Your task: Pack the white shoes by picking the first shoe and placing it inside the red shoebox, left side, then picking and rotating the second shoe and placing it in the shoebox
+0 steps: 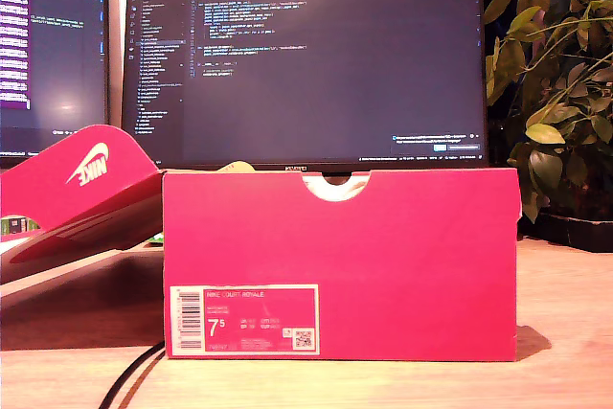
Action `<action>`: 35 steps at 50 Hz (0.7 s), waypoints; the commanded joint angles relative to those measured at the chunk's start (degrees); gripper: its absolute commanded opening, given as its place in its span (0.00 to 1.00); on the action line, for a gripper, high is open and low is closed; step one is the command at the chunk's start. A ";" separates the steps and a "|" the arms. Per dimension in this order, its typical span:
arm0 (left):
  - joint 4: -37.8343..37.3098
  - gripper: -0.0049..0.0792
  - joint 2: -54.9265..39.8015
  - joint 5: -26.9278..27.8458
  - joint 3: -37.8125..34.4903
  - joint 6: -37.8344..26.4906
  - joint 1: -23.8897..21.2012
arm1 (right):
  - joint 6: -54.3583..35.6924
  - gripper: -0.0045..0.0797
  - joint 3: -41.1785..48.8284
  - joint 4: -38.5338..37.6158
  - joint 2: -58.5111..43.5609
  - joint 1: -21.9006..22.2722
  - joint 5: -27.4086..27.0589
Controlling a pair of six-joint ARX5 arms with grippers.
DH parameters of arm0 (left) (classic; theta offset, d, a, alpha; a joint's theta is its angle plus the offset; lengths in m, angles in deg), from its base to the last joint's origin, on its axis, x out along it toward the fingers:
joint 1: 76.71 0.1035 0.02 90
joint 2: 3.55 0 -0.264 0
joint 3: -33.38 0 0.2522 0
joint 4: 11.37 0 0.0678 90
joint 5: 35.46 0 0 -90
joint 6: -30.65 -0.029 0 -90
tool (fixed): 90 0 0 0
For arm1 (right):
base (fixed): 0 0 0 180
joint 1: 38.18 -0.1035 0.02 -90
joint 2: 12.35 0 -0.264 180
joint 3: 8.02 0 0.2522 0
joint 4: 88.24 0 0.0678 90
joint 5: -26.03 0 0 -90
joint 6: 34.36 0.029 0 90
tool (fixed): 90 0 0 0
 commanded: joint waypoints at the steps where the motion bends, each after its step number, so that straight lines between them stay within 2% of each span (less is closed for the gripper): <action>1: -0.98 0.04 0.50 -0.28 -1.88 -0.92 0.11 | -0.33 0.04 1.18 -0.39 0.37 0.52 0.02; 35: -0.87 0.04 0.50 -0.22 -1.88 -1.73 0.11 | -0.33 0.04 1.18 -0.37 0.37 0.52 0.02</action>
